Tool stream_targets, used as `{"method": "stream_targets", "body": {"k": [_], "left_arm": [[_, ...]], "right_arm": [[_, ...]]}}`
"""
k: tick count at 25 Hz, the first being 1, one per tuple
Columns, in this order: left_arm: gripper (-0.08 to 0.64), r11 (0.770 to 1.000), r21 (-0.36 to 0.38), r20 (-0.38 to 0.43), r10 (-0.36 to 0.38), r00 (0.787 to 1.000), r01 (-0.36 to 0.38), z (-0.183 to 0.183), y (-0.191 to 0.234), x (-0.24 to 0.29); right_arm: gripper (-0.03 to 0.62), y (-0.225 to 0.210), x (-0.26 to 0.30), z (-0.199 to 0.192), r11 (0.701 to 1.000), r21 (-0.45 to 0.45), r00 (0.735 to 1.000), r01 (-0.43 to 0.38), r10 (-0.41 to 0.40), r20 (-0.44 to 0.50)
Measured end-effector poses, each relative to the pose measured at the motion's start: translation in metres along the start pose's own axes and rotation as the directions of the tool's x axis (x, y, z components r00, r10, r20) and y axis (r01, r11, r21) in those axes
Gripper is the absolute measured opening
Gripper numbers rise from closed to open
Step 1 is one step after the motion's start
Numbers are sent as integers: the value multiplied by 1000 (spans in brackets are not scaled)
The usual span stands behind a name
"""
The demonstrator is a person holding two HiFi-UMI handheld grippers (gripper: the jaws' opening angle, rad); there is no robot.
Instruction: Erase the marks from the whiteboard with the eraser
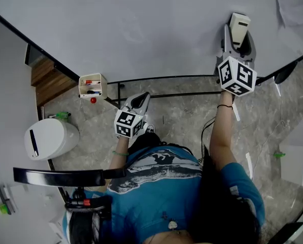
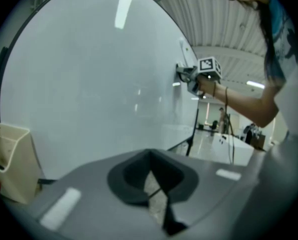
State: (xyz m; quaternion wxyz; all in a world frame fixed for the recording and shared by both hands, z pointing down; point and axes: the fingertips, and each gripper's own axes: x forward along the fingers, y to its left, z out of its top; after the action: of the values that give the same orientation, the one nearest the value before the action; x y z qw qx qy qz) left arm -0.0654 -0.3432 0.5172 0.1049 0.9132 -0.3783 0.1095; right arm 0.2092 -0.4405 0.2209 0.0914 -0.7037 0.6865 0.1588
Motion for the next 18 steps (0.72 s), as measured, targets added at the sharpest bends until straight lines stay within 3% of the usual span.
{"method": "stream_targets", "body": {"k": [5,10,14,18], "left_arm": [[3,1000,-2,0,20,1000,-20,-1,7,-4],[3,999,-16,4,49,999,-48,-4,16,-10],[3,998,-21,1,64,998,-64,-7,19,-15],[3,997,-29,2,78,997,-78,-6,23,-23]], "right_arm": [[263,69,2,0,995,-64,996,-83,85,28],[264,150,3,-12,973,-85,976,-217,219,13],[263,188,-1,-22,954,-204,975,-218,221,-6],[263,209,-4,-19,945,-199,965,-260,261,-21]]}}
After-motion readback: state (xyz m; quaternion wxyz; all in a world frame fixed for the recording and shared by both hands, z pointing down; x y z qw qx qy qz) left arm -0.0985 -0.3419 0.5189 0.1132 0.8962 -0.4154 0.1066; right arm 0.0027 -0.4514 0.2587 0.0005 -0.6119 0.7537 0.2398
